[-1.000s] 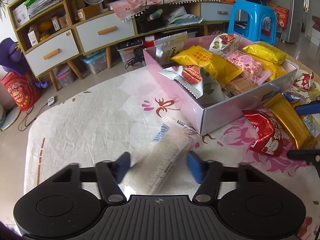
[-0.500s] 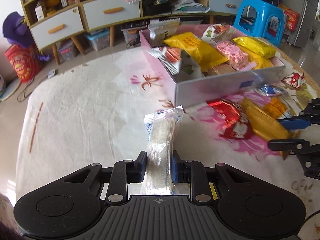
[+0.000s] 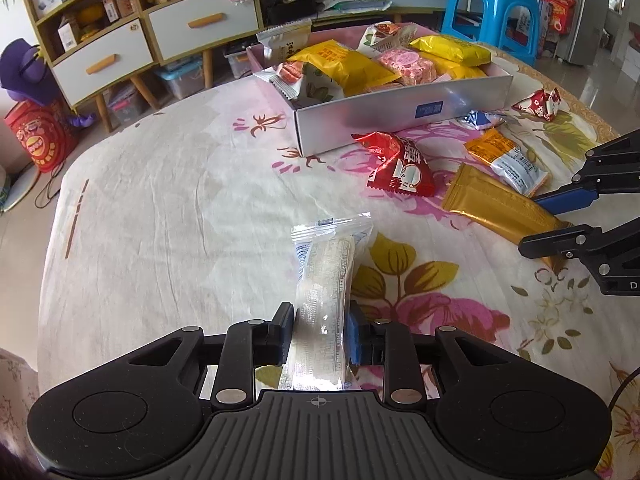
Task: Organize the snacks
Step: 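Grasp the white rice-cake bag with left tool while right grasps gold bar, then carry the rice-cake bag and gold bar into the box and open both tools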
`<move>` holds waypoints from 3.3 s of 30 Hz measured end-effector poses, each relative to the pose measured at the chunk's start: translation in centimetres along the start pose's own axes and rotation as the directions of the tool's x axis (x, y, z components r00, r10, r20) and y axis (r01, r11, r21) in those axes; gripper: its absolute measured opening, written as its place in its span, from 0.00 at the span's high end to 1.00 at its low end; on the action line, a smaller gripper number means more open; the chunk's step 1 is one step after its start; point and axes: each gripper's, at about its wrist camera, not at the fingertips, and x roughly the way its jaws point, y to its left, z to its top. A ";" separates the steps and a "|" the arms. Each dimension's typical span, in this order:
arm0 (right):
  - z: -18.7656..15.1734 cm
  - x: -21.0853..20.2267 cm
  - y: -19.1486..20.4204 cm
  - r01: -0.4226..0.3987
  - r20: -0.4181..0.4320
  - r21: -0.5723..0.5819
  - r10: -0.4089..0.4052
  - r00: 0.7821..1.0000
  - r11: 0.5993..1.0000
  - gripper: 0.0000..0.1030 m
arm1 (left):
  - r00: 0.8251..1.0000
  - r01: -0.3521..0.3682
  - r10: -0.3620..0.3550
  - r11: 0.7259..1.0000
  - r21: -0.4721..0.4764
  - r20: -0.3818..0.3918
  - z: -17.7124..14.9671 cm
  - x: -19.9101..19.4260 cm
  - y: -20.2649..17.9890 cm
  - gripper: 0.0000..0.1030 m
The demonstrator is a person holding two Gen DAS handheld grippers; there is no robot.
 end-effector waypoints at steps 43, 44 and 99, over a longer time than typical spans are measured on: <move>1.3 -1.3 1.5 0.104 0.163 0.078 -0.115 0.980 0.992 0.80 | 0.979 0.044 0.001 0.976 -0.212 0.206 -0.2 -2.2 0.0 0.83; 1.6 -1.5 1.3 0.106 0.171 0.078 -0.118 0.978 0.991 0.80 | 0.979 0.047 -0.001 0.975 -0.219 0.206 0.1 -2.3 0.0 0.83; 10.4 4.2 -11.8 0.061 0.227 0.467 -0.186 0.956 0.882 0.70 | 0.928 0.072 0.055 0.944 -0.322 0.368 13.6 4.6 2.5 0.80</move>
